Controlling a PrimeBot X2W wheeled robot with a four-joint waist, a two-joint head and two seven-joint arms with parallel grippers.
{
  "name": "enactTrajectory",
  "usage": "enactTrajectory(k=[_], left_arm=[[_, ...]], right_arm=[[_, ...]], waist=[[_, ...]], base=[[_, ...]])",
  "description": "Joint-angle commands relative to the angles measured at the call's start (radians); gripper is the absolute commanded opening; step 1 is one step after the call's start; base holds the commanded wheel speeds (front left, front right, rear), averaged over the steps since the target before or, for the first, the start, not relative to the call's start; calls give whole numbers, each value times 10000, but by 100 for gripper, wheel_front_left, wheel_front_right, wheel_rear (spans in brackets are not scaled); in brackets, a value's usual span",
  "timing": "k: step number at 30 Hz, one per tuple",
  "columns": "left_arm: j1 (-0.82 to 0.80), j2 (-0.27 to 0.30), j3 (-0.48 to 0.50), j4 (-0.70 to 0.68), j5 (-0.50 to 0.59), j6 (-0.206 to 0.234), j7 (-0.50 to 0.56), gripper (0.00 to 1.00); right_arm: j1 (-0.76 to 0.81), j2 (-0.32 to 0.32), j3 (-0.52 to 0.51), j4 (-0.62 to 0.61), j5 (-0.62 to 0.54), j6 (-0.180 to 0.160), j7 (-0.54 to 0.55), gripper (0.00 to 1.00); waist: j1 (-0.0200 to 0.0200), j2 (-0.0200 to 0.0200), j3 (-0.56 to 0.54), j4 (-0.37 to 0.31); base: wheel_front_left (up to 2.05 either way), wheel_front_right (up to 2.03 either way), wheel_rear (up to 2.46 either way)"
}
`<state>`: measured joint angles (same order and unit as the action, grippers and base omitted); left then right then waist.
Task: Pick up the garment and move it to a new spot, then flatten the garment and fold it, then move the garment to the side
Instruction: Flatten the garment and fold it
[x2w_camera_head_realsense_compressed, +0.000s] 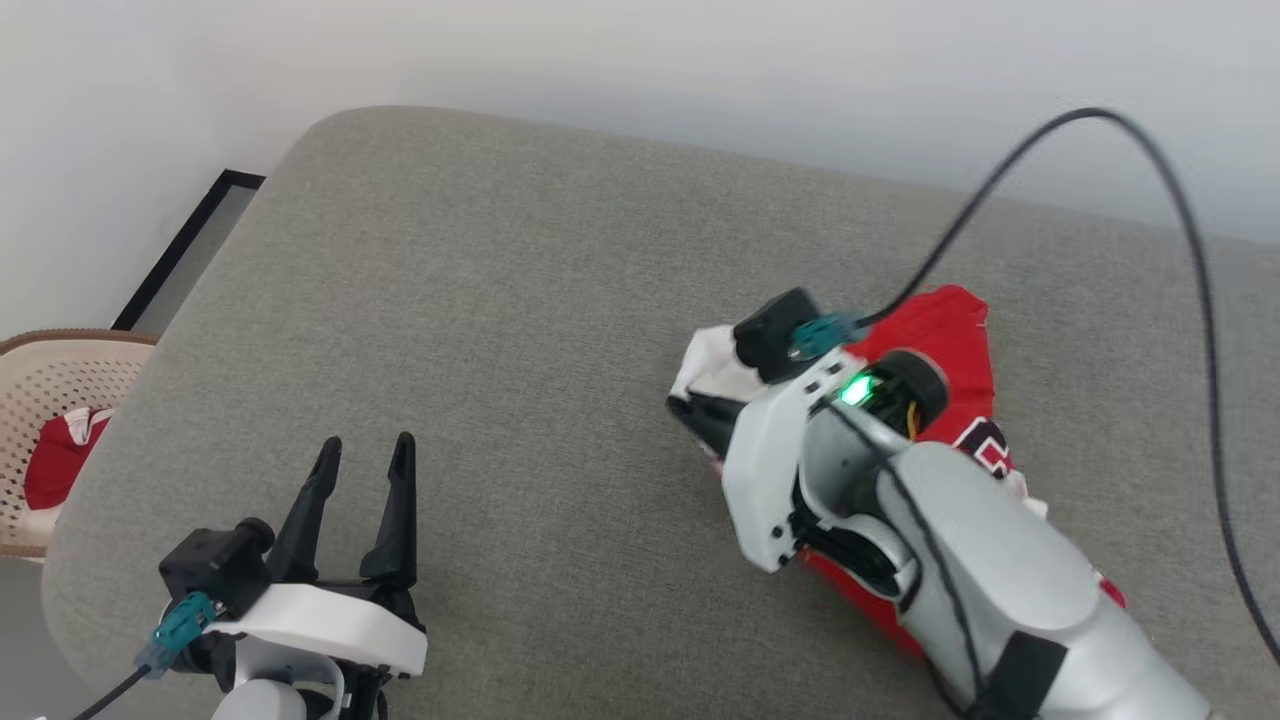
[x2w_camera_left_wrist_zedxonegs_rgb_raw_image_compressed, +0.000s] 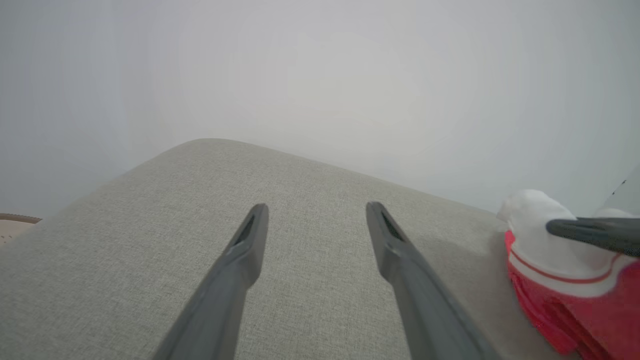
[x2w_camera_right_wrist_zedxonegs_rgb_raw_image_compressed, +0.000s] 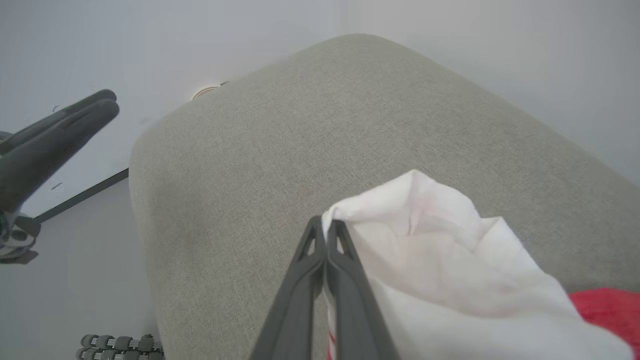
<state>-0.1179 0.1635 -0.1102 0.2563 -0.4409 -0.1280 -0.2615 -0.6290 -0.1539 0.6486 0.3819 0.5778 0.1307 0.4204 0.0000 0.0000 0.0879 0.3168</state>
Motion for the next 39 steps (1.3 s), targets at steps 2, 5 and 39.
enactTrajectory(k=[2,5,39], left_arm=[[-157,-13,-26,37,-74,-35,-52,100],[-178,-3,-25,59,-90,-35,-52,100],[-1564,1930,-2508,353,-2572,-35,3074,100]], right_arm=[[-216,143,237,372,115,-1,-143,91],[-404,300,511,646,302,-1,-298,100],[2321,-1562,-4132,-2241,-901,1,-1306,100]], waist=[[0,0,16,49],[0,0,25,35],[0,0,-243,-2700]], base=[[0,0,0],[0,0,0],[0,0,0]])
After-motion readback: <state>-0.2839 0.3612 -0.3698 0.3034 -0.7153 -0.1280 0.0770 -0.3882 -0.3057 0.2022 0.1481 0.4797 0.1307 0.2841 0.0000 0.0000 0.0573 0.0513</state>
